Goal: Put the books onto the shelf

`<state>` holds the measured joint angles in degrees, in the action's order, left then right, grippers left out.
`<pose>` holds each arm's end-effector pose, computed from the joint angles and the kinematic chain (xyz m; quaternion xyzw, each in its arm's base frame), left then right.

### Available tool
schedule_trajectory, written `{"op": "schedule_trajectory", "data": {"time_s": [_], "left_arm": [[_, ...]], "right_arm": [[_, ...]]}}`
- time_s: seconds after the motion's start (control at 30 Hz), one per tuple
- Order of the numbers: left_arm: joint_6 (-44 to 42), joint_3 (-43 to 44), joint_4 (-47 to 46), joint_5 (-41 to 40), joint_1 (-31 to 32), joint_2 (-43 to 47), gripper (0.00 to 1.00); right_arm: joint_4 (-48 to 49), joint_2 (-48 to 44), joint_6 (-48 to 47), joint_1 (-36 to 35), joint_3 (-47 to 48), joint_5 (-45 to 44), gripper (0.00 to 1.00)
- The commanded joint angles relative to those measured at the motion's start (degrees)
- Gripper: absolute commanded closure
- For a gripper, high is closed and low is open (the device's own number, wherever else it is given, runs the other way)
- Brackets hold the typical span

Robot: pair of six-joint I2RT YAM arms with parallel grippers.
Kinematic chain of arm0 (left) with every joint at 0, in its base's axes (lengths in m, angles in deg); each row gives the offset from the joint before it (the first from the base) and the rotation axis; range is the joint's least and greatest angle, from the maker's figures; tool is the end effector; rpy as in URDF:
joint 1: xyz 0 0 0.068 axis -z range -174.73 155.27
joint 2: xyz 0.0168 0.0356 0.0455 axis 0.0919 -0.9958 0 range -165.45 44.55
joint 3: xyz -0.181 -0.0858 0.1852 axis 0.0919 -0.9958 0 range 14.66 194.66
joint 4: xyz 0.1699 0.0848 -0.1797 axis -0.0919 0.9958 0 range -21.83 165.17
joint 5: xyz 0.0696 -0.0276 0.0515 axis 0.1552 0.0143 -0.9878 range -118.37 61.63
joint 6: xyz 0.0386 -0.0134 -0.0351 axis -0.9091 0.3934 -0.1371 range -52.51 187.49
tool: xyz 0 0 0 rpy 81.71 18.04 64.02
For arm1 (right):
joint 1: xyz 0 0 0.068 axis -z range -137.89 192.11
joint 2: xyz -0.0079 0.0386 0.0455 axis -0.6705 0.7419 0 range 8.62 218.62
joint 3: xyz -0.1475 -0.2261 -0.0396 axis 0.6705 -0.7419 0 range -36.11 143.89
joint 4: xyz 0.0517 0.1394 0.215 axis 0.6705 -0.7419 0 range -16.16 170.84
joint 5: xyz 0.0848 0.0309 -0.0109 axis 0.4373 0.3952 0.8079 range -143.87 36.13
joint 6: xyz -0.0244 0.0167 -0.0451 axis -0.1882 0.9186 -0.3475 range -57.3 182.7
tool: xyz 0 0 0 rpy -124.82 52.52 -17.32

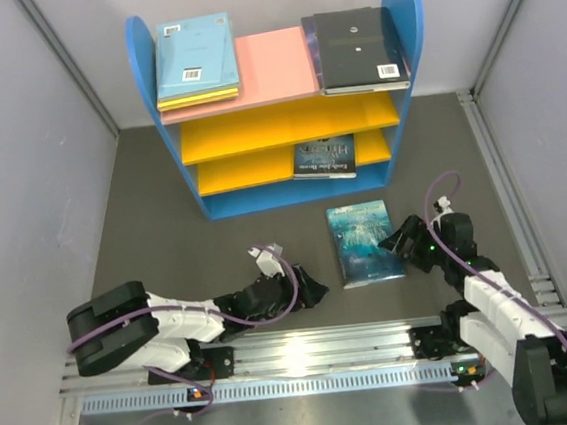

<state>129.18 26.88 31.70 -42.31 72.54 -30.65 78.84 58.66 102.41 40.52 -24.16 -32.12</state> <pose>0.0908 -0.1944 0.1294 -0.0226 0.8462 -0.4269 0.3181 0.1617 0.0176 0.1430 0.2156 0.8675 0.3062 0.3274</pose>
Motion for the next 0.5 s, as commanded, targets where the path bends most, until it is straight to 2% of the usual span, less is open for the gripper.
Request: {"op": "schedule_trajectory", "data": {"time_s": [0.0, 0.17, 0.23, 0.37, 0.47], "left_arm": [[-1.83, 3.58, 2.01, -2.77, -0.29, -3.02, 0.12], [-2.98, 6.93, 4.55, -3.20, -2.57, -4.96, 0.11], [-2.89, 6.58, 4.56, -2.24, -6.08, -4.52, 0.10], [-4.20, 7.45, 2.37, 3.90, -13.81, -6.71, 0.10], [-6.22, 11.84, 1.84, 7.76, -15.49, -12.15, 0.10]], "right_arm": [[-9.06, -4.06, 2.49, -2.11, -0.09, -1.97, 0.18], [-11.18, -2.59, 1.52, -2.11, 3.43, -5.14, 0.15], [-10.22, 0.13, 1.43, -2.02, 4.49, -6.37, 0.15], [-7.23, 5.23, 1.34, -1.75, 5.89, -7.87, 0.14], [-4.69, 9.36, 1.34, -1.58, 7.74, -9.01, 0.14]]}}
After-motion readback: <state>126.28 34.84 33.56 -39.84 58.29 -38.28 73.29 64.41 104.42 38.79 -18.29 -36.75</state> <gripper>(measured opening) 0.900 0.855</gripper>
